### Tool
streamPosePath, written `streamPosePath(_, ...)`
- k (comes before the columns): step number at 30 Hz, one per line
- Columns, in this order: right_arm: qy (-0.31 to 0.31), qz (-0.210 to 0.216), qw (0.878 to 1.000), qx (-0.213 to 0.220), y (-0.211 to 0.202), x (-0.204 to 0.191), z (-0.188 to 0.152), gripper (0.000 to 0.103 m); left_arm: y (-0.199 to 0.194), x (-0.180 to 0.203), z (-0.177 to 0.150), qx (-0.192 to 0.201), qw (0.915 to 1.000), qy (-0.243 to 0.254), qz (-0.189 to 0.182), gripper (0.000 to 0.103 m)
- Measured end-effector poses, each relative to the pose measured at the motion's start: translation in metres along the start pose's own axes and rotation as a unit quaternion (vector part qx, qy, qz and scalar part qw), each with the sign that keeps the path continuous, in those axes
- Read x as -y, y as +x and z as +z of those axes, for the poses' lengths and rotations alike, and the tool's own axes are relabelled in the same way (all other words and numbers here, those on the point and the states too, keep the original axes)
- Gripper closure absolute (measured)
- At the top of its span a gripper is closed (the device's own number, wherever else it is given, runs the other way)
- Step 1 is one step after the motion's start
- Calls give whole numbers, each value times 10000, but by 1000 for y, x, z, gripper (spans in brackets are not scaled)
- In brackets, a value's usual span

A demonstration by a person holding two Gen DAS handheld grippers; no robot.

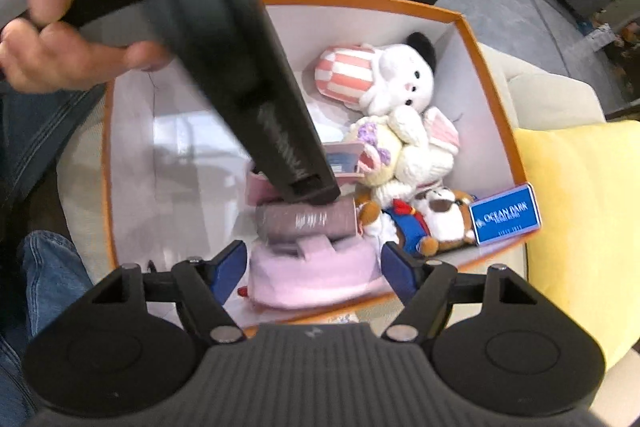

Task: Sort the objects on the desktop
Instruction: 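Release the pink wallet in the box while the right gripper lowers the card box inside, then withdraw both grippers toward the lotion tube, brown box and black case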

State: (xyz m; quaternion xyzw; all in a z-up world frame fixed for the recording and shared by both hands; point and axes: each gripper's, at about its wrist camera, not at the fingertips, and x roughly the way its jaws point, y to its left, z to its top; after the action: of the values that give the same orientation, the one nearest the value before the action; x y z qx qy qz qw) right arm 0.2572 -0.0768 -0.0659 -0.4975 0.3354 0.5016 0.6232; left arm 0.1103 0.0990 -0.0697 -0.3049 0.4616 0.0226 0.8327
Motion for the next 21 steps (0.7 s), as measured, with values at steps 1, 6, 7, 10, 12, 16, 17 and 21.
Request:
streamPosePath(1,112,-3,9999,50,-4,1,-4,28,0,2,0,22,9999,73,124,41)
streamPosePath(6,492,-169,9985,183,-16,1,-17,29,3,5,-2,-15,9998,97,170,41)
streamPosePath(7,603,-218,9977,225,-18,1,-20,29,2,5,-2,21,9997,125,207,41)
streamPosePath(10,1041,-280,9934,394,-24,7,-29,29,-1,11,-1,109,9991,261,306,41)
streamPosePath(12,1415,-247,9882,534,-21,15,-37,29,-4,15,0,145,9983,393,403,41)
streamPosePath(16,2040,-258,9762,686,-38,16,-53,29,-5,22,1,226,9963,564,614,41)
streamPosePath(17,2186,-288,9727,721,-39,17,-59,29,-5,23,2,237,9961,574,634,41)
streamPosePath(21,2755,-414,9561,909,-45,19,-80,29,-9,21,3,330,9949,555,776,41)
